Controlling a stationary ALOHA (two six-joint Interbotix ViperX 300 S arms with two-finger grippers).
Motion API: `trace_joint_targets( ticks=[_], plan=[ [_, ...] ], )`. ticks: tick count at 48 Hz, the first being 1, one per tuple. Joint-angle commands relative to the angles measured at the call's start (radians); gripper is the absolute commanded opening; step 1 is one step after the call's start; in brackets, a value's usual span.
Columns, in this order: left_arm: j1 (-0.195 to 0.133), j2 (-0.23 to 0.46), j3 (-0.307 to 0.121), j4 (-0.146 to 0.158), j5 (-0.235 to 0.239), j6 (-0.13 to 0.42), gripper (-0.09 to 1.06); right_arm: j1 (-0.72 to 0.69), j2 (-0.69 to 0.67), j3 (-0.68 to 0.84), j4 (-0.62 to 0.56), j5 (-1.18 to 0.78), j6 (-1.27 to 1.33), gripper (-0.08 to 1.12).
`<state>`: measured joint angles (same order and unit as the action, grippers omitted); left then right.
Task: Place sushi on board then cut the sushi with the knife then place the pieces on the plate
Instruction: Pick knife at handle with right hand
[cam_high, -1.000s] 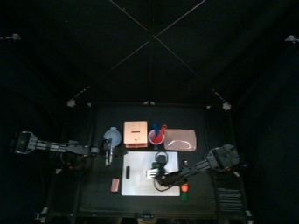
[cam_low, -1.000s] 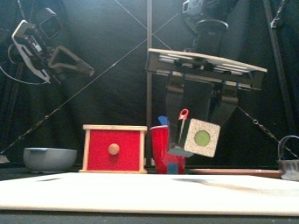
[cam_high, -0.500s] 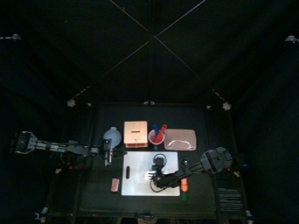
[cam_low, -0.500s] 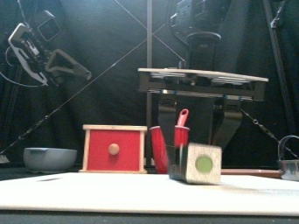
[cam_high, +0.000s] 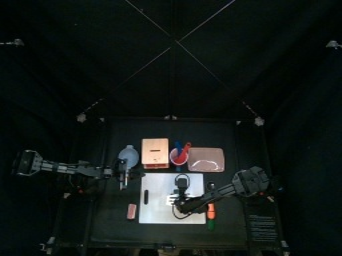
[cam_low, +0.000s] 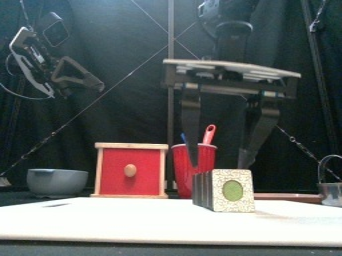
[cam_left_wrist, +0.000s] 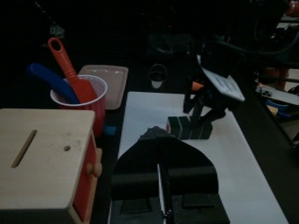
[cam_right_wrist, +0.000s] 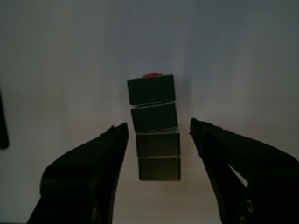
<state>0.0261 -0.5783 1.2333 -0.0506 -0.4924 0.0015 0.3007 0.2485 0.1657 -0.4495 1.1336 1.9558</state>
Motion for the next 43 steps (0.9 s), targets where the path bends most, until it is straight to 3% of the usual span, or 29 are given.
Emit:
trace_joint_targets(
  ticks=[1, 24, 34, 43],
  plan=[
    [0.000, -0.006, -0.014, -0.002, -0.005, 0.002, -0.03, -0.032, -0.109, 0.015, -0.009, 0.002, -0.092, 0.91],
    [0.000, -0.058, -0.012, 0.002, -0.005, 0.002, -0.03, -0.273, -0.437, 0.107, 0.046, -0.087, -0.747, 0.90],
    [0.002, -0.075, -0.015, -0.002, -0.011, 0.003, -0.03, -0.508, -0.538, 0.104, 0.209, -0.087, -1.138, 0.90],
    [0.035, -0.080, -0.018, -0.002, -0.011, 0.000, -0.03, -0.750, -0.541, 0.078, 0.440, -0.087, -1.554, 0.90]
  ],
)
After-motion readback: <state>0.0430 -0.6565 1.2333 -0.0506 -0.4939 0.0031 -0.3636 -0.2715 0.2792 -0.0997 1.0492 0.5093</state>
